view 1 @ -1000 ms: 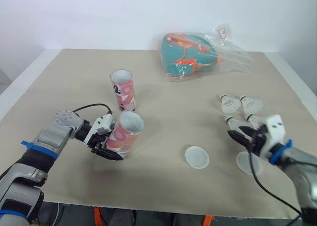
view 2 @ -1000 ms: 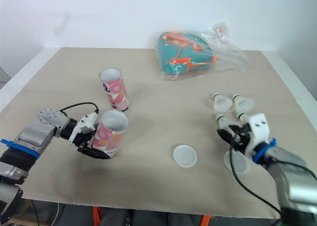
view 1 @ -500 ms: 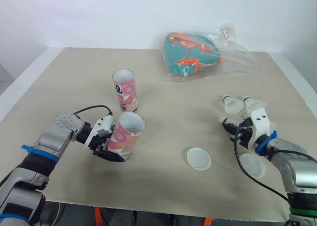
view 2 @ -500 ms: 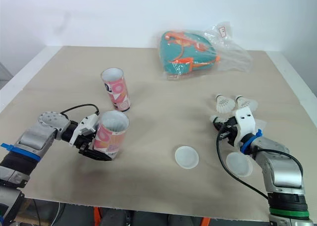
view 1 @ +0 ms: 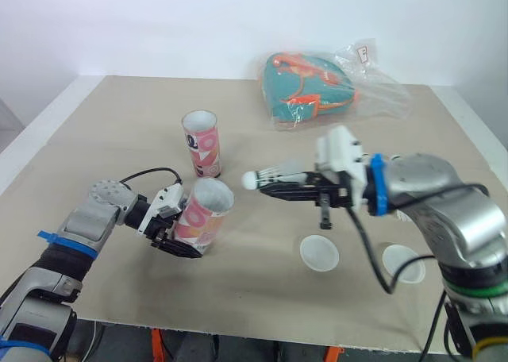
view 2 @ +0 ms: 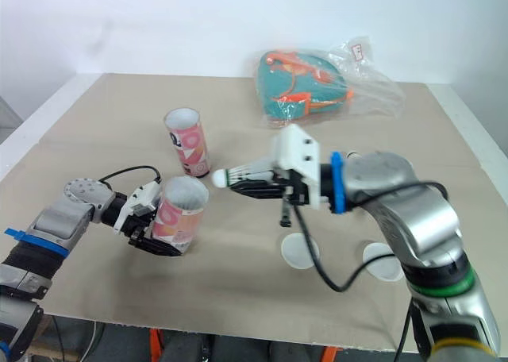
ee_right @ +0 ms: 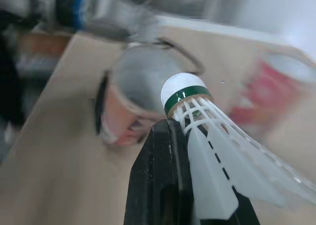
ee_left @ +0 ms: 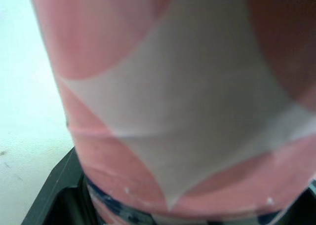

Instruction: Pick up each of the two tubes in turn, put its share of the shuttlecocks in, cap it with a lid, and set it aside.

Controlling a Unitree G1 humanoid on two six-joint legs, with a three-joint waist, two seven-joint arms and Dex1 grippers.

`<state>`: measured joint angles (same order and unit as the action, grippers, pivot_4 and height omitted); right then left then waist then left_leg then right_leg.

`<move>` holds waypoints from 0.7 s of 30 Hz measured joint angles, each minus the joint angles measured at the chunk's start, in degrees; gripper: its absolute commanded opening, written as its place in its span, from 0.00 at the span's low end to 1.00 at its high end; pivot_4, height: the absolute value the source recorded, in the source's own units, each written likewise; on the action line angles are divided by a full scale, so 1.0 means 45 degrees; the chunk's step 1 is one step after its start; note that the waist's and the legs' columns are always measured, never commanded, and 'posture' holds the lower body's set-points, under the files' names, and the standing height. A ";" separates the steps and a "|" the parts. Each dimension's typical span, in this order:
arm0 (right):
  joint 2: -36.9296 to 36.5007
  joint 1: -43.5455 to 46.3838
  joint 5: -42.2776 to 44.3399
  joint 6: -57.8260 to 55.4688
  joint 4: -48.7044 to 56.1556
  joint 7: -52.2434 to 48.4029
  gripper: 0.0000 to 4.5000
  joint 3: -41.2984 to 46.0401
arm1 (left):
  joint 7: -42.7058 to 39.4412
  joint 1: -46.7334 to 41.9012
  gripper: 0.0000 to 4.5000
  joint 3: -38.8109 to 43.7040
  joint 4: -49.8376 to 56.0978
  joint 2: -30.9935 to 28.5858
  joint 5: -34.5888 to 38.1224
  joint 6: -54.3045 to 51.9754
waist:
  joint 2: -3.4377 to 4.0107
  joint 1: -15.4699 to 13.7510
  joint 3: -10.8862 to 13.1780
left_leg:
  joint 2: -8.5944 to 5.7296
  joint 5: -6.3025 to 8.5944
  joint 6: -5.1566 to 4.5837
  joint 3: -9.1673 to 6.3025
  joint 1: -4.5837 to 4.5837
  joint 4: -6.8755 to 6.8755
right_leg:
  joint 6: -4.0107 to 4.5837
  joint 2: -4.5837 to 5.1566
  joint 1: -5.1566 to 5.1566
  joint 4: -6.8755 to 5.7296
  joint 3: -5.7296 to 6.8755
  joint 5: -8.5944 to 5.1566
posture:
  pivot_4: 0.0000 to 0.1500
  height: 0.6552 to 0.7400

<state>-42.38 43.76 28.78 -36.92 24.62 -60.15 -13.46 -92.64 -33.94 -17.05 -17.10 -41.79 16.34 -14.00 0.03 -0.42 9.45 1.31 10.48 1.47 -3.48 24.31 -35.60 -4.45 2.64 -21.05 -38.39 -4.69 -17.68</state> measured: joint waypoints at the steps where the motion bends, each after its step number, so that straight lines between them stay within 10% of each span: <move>1: 0.0126 0.0323 -0.0385 0.0211 -0.0416 -0.0309 0.01 -0.0437 | -0.0001 0.0045 0.67 0.0006 0.0034 0.0008 0.0075 0.0025 | -0.0013 -0.0035 -0.0007 | -0.0010 0.0001 0.0002 -0.0024 0.0013 0.0000 | 0.0052 0.0001 0.0016 0.0020 0.0012 0.0029 | 1.00 1.00; 8: 0.1349 0.3299 -0.1923 0.1747 -0.2351 -0.1909 0.01 -0.2379 | 0.0053 0.0307 0.67 0.0286 0.0263 -0.0035 0.0052 -0.0145 | 0.0012 0.0028 0.0001 | -0.0001 -0.0001 0.0005 -0.0035 0.0033 0.0002 | 0.0058 -0.0019 -0.0016 0.0017 0.0019 0.0047 | 1.00 1.00; 17: 0.2585 0.5768 -0.3201 0.4011 -0.5132 -0.4897 0.79 -0.3454 | 0.0356 0.1048 0.67 0.0878 0.1156 -0.0184 0.0094 -0.0595 | -0.0008 0.0052 -0.0004 | 0.0026 0.0005 0.0014 -0.0060 0.0041 0.0030 | 0.0106 -0.0045 -0.0043 -0.0013 0.0050 0.0042 | 1.00 1.00; 21: 0.2743 0.5784 -0.3466 0.4308 -0.5856 -0.5296 0.97 -0.3467 | 0.0424 0.1084 0.67 0.0917 0.1187 -0.0186 0.0086 -0.0609 | -0.0006 0.0056 -0.0003 | 0.0028 0.0004 0.0015 -0.0060 0.0041 0.0027 | 0.0115 -0.0049 -0.0041 -0.0034 0.0049 0.0046 | 1.00 1.00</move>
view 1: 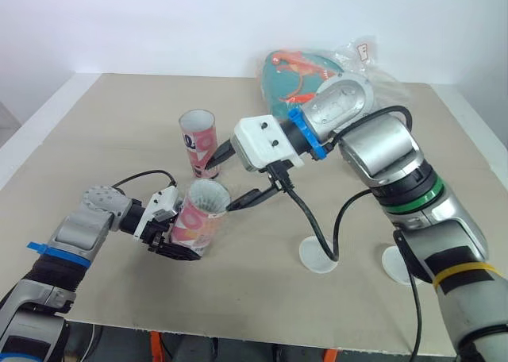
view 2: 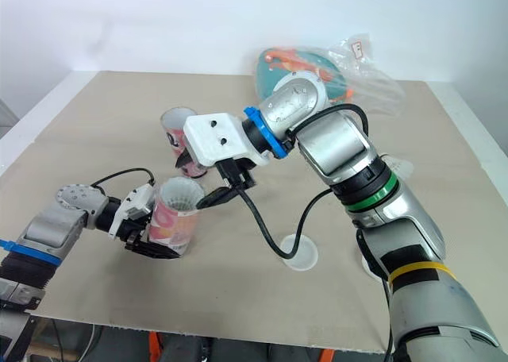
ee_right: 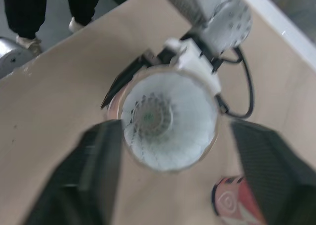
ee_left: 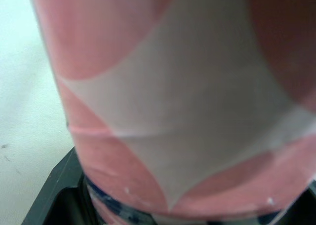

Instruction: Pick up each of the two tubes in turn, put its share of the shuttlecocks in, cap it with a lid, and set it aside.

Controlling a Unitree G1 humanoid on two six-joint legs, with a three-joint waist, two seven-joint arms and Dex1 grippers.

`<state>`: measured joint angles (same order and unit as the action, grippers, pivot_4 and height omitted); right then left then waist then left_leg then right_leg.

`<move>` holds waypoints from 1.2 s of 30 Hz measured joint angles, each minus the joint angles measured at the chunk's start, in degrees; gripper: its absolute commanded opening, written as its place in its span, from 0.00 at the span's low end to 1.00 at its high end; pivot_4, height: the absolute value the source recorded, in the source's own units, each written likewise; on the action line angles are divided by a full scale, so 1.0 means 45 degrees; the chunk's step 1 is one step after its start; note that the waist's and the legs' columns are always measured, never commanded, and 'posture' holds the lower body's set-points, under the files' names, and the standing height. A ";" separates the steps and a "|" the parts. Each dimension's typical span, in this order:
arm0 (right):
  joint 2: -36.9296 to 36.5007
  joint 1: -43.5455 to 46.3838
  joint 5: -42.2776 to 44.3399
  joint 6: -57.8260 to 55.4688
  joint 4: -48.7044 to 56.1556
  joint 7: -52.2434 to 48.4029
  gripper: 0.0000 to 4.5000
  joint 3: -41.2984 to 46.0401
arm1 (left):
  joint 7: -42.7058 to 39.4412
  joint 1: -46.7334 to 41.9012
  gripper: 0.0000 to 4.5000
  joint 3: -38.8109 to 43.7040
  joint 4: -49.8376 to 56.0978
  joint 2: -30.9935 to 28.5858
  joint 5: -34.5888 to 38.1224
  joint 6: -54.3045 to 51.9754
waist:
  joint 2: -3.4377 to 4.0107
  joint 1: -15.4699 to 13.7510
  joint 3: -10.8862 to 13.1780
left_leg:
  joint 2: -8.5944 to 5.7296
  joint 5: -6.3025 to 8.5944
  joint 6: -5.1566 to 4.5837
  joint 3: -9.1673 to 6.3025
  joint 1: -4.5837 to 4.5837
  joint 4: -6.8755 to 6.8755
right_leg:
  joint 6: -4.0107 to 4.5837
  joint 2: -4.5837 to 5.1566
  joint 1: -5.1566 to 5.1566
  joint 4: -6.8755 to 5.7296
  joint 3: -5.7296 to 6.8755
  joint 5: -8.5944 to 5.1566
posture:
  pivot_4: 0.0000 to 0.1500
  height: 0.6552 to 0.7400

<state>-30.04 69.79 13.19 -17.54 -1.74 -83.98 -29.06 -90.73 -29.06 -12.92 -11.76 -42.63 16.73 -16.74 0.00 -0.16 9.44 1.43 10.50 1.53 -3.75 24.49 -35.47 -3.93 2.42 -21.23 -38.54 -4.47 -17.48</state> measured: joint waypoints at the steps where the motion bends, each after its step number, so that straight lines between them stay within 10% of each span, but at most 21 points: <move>1: 0.0092 0.0131 0.0151 -0.0051 -0.0285 -0.0150 0.97 0.0210 | 0.0012 0.0008 0.67 0.0017 0.0015 -0.0001 0.0000 -0.0004 | 0.0001 -0.0001 0.0001 | 0.0000 -0.0002 0.0003 0.0001 0.0002 -0.0001 | 0.0004 0.0001 0.0006 -0.0016 -0.0001 -0.0002 | 1.00 1.00; 9: -0.0103 -0.0028 0.1796 -0.2017 -0.0368 0.0143 0.92 0.2496 | 0.0021 -0.0002 0.67 0.0021 0.0012 0.0003 -0.0055 -0.0002 | 0.0000 -0.0012 0.0001 | 0.0000 -0.0003 0.0004 -0.0005 -0.0001 -0.0002 | 0.0028 -0.0001 0.0015 -0.0063 0.0002 -0.0017 | 1.00 1.00; 19: 0.0110 -0.1382 0.2028 -0.3275 0.0403 0.0711 0.05 0.2455 | -0.0415 -0.1035 0.67 -0.0717 -0.0675 -0.0098 -0.0210 0.0126 | -0.0002 -0.0029 0.0004 | -0.0011 -0.0021 0.0034 -0.0028 0.0022 -0.0014 | 0.0020 -0.0003 -0.0002 -0.0094 0.0011 -0.0032 | 1.00 1.00; 36: 0.1910 -0.0493 -0.1501 -0.1035 -0.1719 0.0858 0.02 -0.1062 | -0.0425 -0.2029 0.67 -0.2031 -0.1580 -0.0691 0.0363 0.0676 | 0.0003 0.0016 0.0011 | 0.0070 -0.0077 0.0113 -0.0056 0.0014 -0.0002 | 0.0009 -0.0104 -0.0036 -0.0129 0.0016 -0.0037 | 1.00 1.00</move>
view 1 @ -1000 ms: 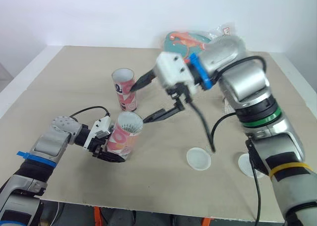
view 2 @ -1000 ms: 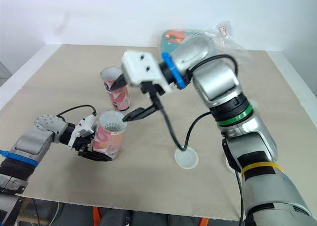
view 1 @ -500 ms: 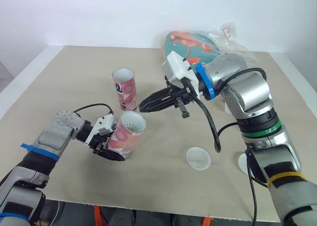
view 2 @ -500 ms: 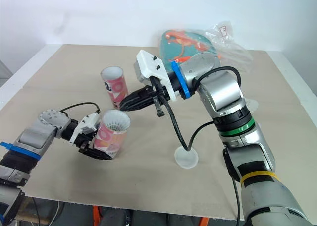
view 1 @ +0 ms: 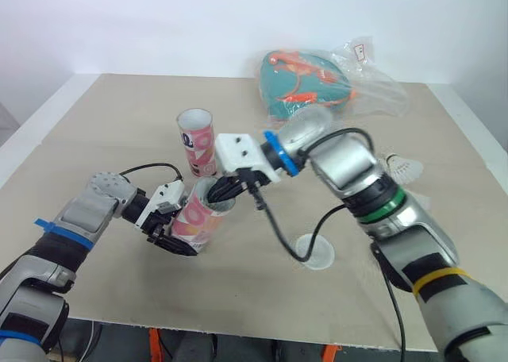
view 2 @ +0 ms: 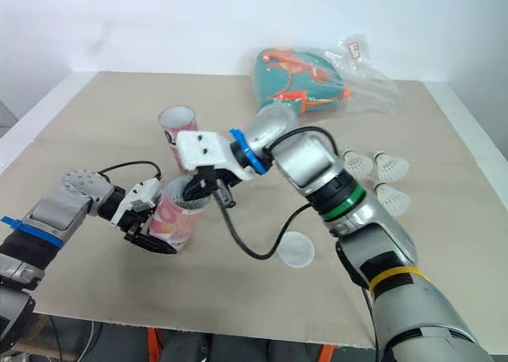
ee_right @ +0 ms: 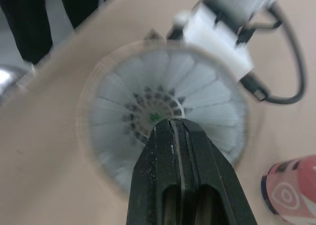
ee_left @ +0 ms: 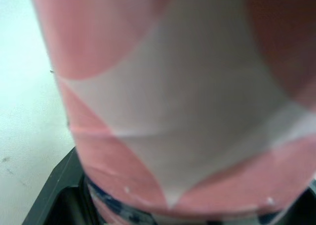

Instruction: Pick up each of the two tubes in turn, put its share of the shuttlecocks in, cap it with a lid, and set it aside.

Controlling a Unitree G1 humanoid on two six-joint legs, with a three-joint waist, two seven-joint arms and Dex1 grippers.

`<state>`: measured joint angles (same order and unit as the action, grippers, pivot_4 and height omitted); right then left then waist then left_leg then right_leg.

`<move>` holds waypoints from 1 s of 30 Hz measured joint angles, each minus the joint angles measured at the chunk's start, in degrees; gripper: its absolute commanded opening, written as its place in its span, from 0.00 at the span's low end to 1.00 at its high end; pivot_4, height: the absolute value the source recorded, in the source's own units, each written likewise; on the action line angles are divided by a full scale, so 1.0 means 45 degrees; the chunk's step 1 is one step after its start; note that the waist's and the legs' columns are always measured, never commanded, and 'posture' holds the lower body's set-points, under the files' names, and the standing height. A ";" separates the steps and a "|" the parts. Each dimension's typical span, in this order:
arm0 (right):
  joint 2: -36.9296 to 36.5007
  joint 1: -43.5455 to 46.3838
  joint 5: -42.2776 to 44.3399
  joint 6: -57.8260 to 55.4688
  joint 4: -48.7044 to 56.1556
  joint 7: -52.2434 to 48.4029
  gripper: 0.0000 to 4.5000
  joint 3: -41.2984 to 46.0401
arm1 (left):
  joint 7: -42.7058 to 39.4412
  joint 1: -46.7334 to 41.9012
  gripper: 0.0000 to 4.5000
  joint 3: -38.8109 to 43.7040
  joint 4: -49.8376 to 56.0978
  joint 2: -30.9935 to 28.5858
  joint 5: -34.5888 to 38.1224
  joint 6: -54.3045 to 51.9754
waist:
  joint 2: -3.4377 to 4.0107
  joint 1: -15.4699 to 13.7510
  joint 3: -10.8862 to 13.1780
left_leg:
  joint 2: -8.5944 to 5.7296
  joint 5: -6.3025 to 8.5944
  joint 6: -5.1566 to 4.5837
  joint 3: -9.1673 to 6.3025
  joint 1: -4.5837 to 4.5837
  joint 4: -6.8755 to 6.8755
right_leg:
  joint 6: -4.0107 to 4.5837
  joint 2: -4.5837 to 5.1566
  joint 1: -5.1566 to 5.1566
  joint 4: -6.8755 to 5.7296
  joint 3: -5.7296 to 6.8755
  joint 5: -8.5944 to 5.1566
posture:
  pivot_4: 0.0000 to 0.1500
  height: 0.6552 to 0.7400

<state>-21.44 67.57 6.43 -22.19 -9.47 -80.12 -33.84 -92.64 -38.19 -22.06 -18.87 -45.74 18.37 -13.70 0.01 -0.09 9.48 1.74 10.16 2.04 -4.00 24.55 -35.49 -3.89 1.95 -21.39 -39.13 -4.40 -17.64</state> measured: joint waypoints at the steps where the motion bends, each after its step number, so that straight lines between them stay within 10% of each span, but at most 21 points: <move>1: 0.0139 0.0120 -0.0203 0.0210 -0.0162 -0.0095 0.02 -0.0126 | 0.0000 -0.0011 0.67 -0.0013 -0.0038 0.0000 0.0029 0.0020 | -0.0001 -0.0001 0.0000 | 0.0002 -0.0003 0.0005 -0.0002 0.0000 -0.0001 | 0.0001 0.0000 0.0002 0.0000 0.0002 0.0001 | 1.00 1.00; 19: 0.1566 0.0826 0.0149 0.0251 -0.2596 -0.2009 0.02 0.0630 | 0.0000 0.0335 0.67 0.0556 -0.0066 0.0228 -0.0090 0.0016 | -0.0008 -0.0007 0.0012 | 0.0026 -0.0023 0.0037 -0.0011 -0.0015 0.0000 | 0.0079 -0.0028 0.0016 -0.0009 0.0004 0.0055 | 1.00 1.00; 30: -0.2987 0.1055 0.3679 0.0198 -0.1199 -0.2174 0.02 0.1795 | 0.0345 0.0656 0.67 0.1176 0.0697 0.1187 -0.0050 -0.0329 | -0.0072 0.0001 0.0082 | 0.0019 -0.0024 0.0039 -0.0020 0.0041 0.0003 | 0.0077 -0.0018 -0.0032 0.0012 0.0012 0.0053 | 1.00 1.00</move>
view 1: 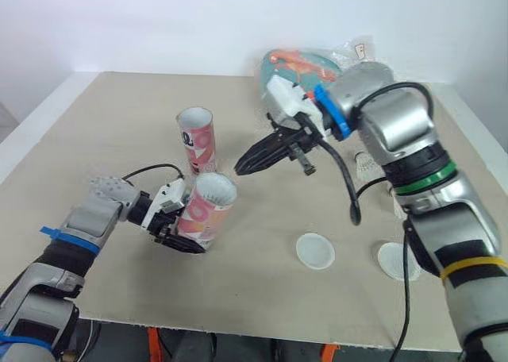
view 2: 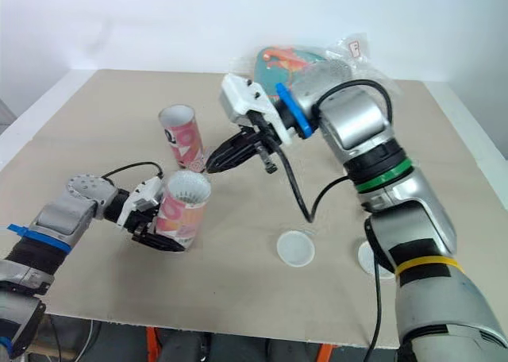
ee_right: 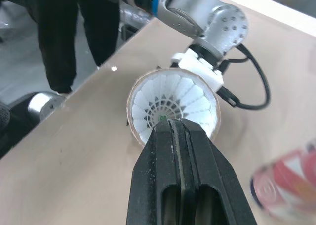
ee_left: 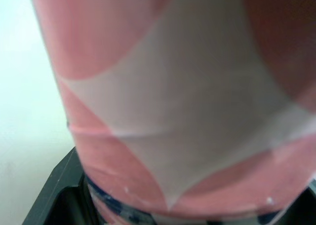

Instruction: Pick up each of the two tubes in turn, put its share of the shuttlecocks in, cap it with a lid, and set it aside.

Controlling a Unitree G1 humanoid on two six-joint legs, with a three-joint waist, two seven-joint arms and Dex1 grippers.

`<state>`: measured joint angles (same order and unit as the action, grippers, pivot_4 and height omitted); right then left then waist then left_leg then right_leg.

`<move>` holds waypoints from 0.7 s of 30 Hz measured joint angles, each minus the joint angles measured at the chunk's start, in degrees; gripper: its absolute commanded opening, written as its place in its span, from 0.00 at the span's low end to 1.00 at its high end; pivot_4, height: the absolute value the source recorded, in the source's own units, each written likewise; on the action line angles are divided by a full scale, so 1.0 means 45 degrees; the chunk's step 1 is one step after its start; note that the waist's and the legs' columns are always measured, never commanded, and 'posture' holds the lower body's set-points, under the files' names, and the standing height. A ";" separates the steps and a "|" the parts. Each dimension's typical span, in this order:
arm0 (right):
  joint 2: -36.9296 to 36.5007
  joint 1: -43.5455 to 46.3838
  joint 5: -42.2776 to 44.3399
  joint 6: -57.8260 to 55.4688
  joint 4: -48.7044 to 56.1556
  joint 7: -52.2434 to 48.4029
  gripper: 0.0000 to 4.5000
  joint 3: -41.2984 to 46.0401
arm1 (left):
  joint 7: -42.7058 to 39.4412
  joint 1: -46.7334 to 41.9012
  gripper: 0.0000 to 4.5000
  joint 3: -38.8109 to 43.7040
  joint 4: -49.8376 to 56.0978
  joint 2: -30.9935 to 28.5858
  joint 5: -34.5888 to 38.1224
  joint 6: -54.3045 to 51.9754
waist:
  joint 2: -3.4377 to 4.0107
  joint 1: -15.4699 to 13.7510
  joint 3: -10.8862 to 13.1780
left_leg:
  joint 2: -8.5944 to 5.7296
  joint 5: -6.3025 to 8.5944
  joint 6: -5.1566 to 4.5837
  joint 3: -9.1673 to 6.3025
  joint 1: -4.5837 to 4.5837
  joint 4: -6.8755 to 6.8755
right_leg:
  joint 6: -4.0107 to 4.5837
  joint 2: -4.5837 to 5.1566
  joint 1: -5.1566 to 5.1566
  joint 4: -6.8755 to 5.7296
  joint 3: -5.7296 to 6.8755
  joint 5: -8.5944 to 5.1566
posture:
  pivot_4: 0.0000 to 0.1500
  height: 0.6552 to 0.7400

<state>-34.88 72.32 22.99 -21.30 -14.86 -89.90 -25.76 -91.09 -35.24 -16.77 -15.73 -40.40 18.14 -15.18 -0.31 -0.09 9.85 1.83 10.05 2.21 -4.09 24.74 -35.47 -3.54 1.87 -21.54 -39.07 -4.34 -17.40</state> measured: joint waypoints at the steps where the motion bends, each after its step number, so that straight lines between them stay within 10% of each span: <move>1: -0.0309 -0.0182 -0.0046 -0.0015 0.0125 0.0006 0.02 0.0261 | 0.0097 0.0036 0.67 0.0044 0.0187 0.0161 0.0055 0.0000 | -0.0014 0.0021 0.0016 | 0.0002 0.0000 0.0000 -0.0002 0.0027 -0.0001 | 0.0003 -0.0001 -0.0027 -0.0001 0.0000 0.0001 | 1.00 1.00; 8: -0.3458 -0.3913 0.0369 -0.1305 0.3155 0.0139 0.02 0.2251 | 0.0869 0.0180 0.67 0.1047 0.1259 0.0937 0.0756 0.0018 | -0.0021 0.0010 0.0078 | -0.0019 0.0010 -0.0008 0.0005 0.0142 0.0007 | 0.0019 0.0034 -0.0137 0.0003 0.0013 -0.0016 | 1.00 1.00; 15: -0.5276 -0.7229 0.0639 -0.2730 0.6360 0.1082 0.69 0.3372 | 0.1591 0.0623 0.67 0.1404 0.1504 0.2570 0.1050 0.0910 | 0.0001 0.0292 0.0102 | -0.0016 0.0007 -0.0005 0.0003 0.0134 -0.0008 | 0.0016 0.0027 -0.0121 -0.0011 0.0012 -0.0012 | 1.00 1.00; 21: -0.5583 -0.8045 0.0534 -0.3234 0.7312 0.1459 0.69 0.3308 | 0.2134 0.0956 0.67 0.1065 0.0236 0.4299 0.0529 0.2568 | -0.0007 0.0357 0.0112 | -0.0017 -0.0015 0.0003 0.0004 0.0101 -0.0024 | -0.0014 0.0016 -0.0089 -0.0012 -0.0001 0.0022 | 1.00 1.00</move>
<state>-60.00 36.11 25.39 -35.85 18.04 -83.34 -10.88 -81.49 -30.94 -11.97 -14.67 -21.05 20.53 -3.62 -0.34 1.52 10.36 1.75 9.98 2.23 -4.07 25.19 -35.58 -3.61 1.94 -21.94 -39.12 -4.35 -17.31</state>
